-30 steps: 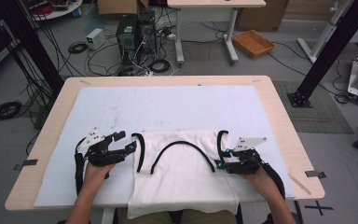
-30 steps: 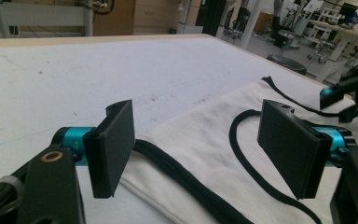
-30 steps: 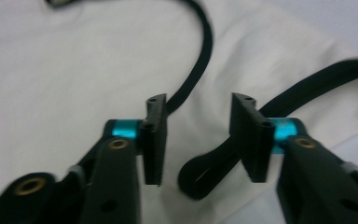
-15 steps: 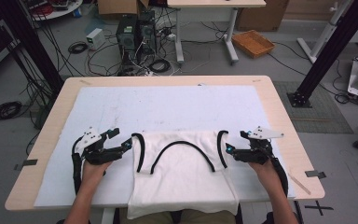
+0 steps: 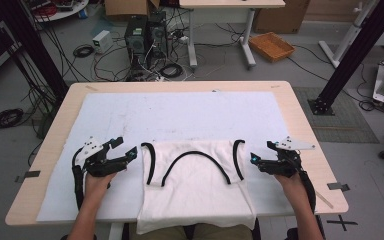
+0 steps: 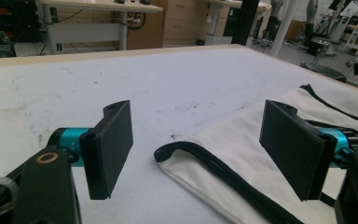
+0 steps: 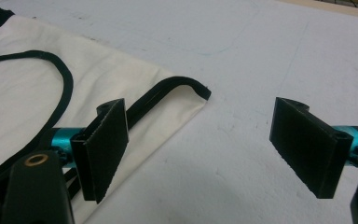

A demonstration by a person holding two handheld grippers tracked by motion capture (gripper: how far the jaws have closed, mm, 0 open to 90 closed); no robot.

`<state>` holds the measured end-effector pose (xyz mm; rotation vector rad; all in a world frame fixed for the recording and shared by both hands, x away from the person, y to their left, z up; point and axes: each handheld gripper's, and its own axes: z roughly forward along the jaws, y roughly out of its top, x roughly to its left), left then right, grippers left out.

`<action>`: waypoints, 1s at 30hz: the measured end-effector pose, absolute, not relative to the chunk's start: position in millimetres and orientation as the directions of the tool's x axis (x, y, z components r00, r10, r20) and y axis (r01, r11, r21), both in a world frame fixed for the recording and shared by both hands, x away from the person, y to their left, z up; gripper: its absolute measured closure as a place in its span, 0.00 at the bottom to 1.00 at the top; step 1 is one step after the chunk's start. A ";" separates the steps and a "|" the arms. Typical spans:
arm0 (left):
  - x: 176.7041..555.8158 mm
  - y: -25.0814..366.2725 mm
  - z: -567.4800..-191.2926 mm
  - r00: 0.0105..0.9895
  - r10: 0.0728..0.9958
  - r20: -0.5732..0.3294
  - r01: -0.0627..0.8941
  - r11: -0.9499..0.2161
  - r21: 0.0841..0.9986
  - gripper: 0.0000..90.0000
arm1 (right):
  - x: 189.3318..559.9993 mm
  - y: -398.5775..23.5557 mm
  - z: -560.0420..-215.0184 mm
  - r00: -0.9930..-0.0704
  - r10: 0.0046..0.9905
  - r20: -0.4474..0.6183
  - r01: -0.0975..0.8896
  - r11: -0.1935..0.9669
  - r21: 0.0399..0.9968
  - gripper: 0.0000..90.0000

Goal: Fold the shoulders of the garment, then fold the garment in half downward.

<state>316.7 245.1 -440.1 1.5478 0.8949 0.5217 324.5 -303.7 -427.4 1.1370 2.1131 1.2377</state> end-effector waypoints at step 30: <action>332.0 229.0 -440.7 0.604 0.778 -0.171 0.354 -0.070 0.933 0.28 | 344.4 -286.6 -426.1 -0.581 0.808 0.096 0.497 0.258 0.829 0.20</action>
